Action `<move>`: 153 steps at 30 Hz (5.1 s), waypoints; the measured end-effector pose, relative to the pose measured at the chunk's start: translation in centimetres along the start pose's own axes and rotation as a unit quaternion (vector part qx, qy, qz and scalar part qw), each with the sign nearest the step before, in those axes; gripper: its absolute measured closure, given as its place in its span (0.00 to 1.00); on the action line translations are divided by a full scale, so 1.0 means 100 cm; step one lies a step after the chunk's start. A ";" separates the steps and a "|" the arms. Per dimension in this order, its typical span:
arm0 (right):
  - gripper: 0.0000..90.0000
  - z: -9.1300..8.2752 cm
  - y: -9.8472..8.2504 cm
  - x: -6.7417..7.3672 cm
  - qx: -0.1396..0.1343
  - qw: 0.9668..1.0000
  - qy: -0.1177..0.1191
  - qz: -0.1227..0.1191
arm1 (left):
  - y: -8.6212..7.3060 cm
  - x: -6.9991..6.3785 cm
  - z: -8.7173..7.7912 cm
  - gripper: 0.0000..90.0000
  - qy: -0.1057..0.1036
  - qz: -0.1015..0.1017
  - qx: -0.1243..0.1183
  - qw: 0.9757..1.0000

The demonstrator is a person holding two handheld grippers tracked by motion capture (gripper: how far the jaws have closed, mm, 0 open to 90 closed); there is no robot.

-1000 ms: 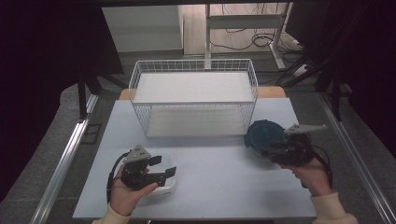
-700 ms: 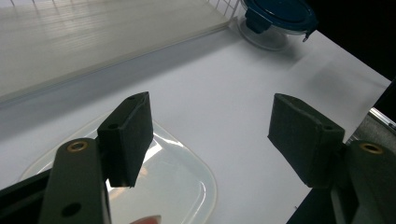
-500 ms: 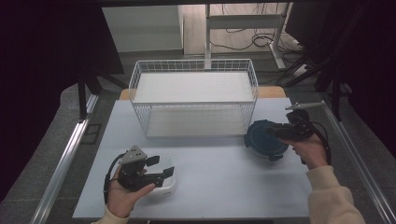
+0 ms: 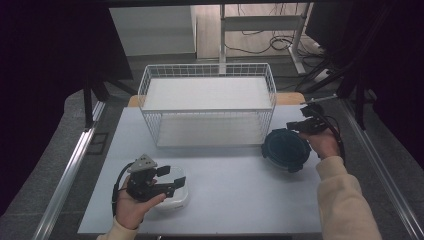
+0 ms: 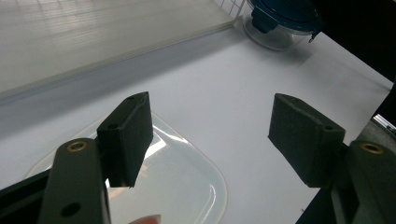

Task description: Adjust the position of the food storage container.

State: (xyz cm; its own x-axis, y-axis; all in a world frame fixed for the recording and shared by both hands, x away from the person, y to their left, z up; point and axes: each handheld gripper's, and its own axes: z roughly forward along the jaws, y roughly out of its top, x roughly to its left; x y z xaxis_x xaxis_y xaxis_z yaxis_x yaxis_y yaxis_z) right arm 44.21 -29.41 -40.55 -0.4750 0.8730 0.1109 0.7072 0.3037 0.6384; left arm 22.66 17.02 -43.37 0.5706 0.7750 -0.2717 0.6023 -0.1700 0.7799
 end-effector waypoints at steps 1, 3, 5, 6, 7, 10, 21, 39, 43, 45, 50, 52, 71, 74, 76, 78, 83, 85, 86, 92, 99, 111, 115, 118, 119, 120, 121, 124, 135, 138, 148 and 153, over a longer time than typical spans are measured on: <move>0.99 0.000 0.000 0.000 0.000 1.000 0.000 0.000 | 0.000 0.000 0.000 0.33 0.000 0.000 0.000 1.000; 1.00 0.004 0.004 -0.004 0.006 1.000 -0.011 -0.006 | -0.001 0.001 0.001 0.34 0.002 -0.001 0.001 1.000; 1.00 0.009 0.008 -0.010 0.009 1.000 -0.018 -0.007 | -0.002 0.003 0.004 0.34 0.002 -0.004 0.004 1.000; 0.99 0.016 0.011 -0.015 0.015 1.000 -0.022 -0.007 | -0.003 0.004 0.007 0.34 0.002 -0.005 0.008 1.000; 0.99 0.016 0.011 -0.015 0.015 1.000 -0.022 -0.007 | -0.003 0.004 0.007 0.34 0.002 -0.005 0.008 1.000; 0.99 0.031 0.012 -0.025 0.026 0.999 -0.023 0.005 | -0.004 0.006 0.011 0.34 0.004 -0.005 0.014 1.000; 1.00 0.049 0.008 -0.029 0.050 0.998 -0.022 -0.010 | -0.007 0.015 0.009 0.34 0.025 -0.019 0.006 1.000; 1.00 0.038 0.006 -0.023 0.051 0.998 -0.028 -0.025 | -0.006 0.011 0.013 0.34 0.019 -0.010 0.012 1.000; 1.00 0.043 0.005 -0.030 0.054 0.998 -0.032 -0.015 | -0.006 0.011 0.014 0.34 0.017 -0.010 0.014 1.000; 1.00 0.047 0.005 -0.032 0.057 0.998 -0.033 -0.017 | -0.006 0.013 0.014 0.34 0.018 -0.011 0.015 1.000; 1.00 0.057 0.005 -0.034 0.065 0.997 -0.024 -0.014 | -0.006 0.016 0.012 0.34 0.020 -0.015 0.012 1.000; 1.00 0.058 0.005 -0.032 0.073 0.997 -0.015 -0.018 | -0.007 0.016 0.012 0.35 0.020 -0.015 0.012 1.000; 1.00 0.046 -0.040 -0.006 0.102 0.994 0.006 -0.033 | -0.002 0.010 0.001 0.35 0.017 -0.011 0.000 1.000; 1.00 0.044 -0.045 0.002 0.100 0.994 0.010 -0.038 | -0.002 0.007 0.000 0.35 0.015 -0.009 0.000 1.000; 1.00 0.042 -0.047 0.006 0.100 0.994 0.002 -0.044 | -0.001 0.004 0.001 0.35 0.011 -0.002 0.003 1.000; 1.00 0.041 -0.048 0.008 0.102 0.993 -0.002 -0.055 | -0.001 0.004 0.001 0.35 0.011 -0.002 0.003 1.000; 1.00 0.040 -0.051 0.013 0.103 0.993 0.011 -0.061 | -0.001 0.006 0.001 0.35 0.014 -0.006 0.006 1.000; 1.00 0.040 -0.052 0.016 0.102 0.993 0.014 -0.065 | -0.001 0.005 0.000 0.35 0.015 -0.008 0.002 1.000; 1.00 0.040 -0.053 0.018 0.101 0.992 0.015 -0.069 | 0.000 0.004 -0.001 0.35 0.015 -0.008 0.001 1.000; 1.00 0.038 -0.055 0.026 0.109 0.990 0.022 -0.088 | 0.001 0.003 -0.006 0.35 0.016 -0.012 -0.006 1.000; 1.00 0.035 -0.061 0.030 0.105 0.990 0.027 -0.087 | 0.001 0.001 -0.007 0.35 0.018 -0.012 -0.007 1.000; 1.00 0.002 -0.071 0.013 0.040 0.998 0.025 -0.051 | 0.000 -0.006 -0.005 0.35 0.015 -0.006 -0.005 1.000; 1.00 -0.020 -0.083 0.005 0.018 0.999 0.007 -0.028 | 0.000 -0.007 -0.004 0.35 0.013 -0.004 -0.003 1.000; 1.00 -0.033 -0.101 0.002 0.021 1.000 -0.007 -0.006 | 0.001 -0.011 -0.001 0.35 0.010 -0.001 0.000 1.000; 1.00 -0.037 -0.109 0.001 0.023 1.000 -0.011 0.001 | 0.001 -0.012 0.000 0.34 0.009 0.002 0.002 1.000; 1.00 -0.040 -0.116 0.001 0.022 1.000 -0.012 0.007 | 0.002 -0.013 0.000 0.34 0.007 0.003 0.003 1.000; 1.00 -0.042 -0.121 0.000 0.021 1.000 -0.012 0.016 | 0.002 -0.013 0.001 0.34 0.007 0.003 0.003 1.000; 1.00 -0.043 -0.136 0.001 0.034 0.999 -0.014 0.023 | 0.002 -0.015 0.004 0.34 0.005 0.003 0.006 1.000; 1.00 -0.032 -0.150 0.011 0.058 0.998 0.003 0.011 | 0.001 -0.015 0.005 0.34 0.006 0.003 0.007 1.000; 1.00 -0.031 -0.150 0.013 0.060 0.998 0.012 0.010 | 0.001 -0.015 0.005 0.34 0.006 0.003 0.007 1.000; 1.00 -0.033 -0.152 0.018 0.067 0.998 0.006 -0.002 | 0.001 -0.018 0.010 0.34 0.002 0.002 0.013 1.000; 1.00 -0.034 -0.152 0.024 0.067 0.998 0.002 -0.016 | -0.001 -0.016 0.011 0.34 0.004 0.001 0.016 1.000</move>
State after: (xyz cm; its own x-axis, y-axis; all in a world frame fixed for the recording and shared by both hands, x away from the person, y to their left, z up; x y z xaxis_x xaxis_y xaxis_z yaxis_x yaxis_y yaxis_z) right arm 30.52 -33.22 -47.43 -0.5009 0.8604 0.0944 0.7546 0.3807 0.5345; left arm 22.36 15.13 -43.64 0.5665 0.7801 -0.2656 0.6189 -0.1900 0.7622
